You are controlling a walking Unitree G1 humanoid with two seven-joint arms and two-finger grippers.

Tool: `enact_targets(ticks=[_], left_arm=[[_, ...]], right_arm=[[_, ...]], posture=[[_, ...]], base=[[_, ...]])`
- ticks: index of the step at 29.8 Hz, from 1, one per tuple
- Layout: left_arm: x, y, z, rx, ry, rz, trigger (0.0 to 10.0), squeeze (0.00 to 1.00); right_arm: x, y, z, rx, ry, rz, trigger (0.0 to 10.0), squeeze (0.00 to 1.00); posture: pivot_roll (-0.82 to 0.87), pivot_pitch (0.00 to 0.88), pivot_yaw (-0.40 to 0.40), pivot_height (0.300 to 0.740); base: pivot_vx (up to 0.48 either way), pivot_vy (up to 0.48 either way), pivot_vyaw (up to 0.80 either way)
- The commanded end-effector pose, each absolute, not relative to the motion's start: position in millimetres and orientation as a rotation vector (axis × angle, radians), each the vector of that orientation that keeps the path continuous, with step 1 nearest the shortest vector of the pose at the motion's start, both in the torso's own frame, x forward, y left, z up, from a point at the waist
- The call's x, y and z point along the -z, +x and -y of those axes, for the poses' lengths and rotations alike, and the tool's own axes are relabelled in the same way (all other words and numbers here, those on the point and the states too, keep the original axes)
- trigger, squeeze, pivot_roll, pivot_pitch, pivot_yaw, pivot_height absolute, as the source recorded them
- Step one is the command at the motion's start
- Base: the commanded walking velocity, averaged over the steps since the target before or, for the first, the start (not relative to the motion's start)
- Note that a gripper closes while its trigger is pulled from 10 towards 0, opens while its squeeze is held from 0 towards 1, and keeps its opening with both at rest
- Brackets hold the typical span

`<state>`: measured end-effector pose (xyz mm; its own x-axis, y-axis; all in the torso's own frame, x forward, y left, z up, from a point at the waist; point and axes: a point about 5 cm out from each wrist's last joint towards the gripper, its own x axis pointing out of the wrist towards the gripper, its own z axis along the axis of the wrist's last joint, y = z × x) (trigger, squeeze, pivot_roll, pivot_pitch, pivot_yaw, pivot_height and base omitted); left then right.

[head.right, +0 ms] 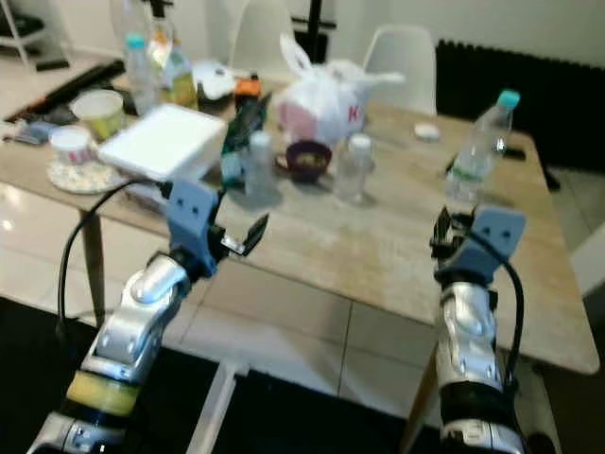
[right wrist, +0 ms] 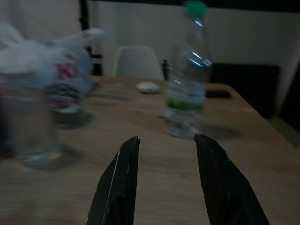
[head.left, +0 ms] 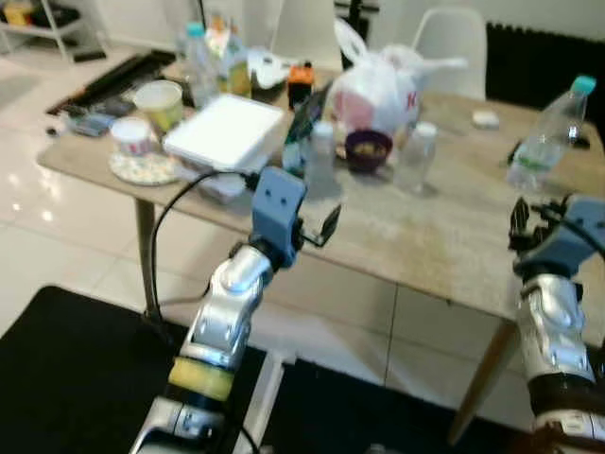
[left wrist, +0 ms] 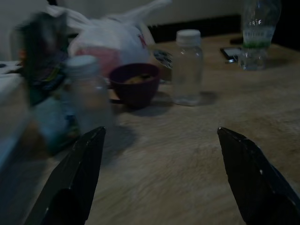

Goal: Restocking fridge

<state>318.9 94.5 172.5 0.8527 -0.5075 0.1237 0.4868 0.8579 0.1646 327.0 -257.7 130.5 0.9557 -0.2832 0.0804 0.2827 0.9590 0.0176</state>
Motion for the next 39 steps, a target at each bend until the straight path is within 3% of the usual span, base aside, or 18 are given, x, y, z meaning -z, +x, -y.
enact_targets(ticks=[1,11,23,39], left_arm=[[-175.3,314.8,-86.5,0.565,0.129,0.173,10.0,0.0],[-177.6,317.8,-84.2,0.538,0.118,0.179,10.0,0.0],[-186.1,329.2,-97.6,0.356,0.118,0.219,10.0,0.0],[-178.4,331.8,-101.4,0.313,0.139,0.186,10.0,0.0]], right_arm=[[-129.1,323.8,265.7,0.316,0.002,0.067,10.0,0.0],[-130.8,323.7,266.3,0.322,0.0,0.071,10.0,0.0],[-145.0,329.0,250.9,0.221,0.011,0.143,10.0,0.0],[-149.0,330.6,237.8,0.164,0.001,0.158,10.0,0.0]], posture=[[0.01,0.059,-0.019,0.74],[0.01,0.059,-0.021,0.74],[0.01,0.059,-0.024,0.74],[0.01,0.063,-0.029,0.74]], base=[[0.24,0.0,-0.79],[0.0,0.0,-0.72],[0.0,0.0,0.0],[0.0,0.0,0.0]])
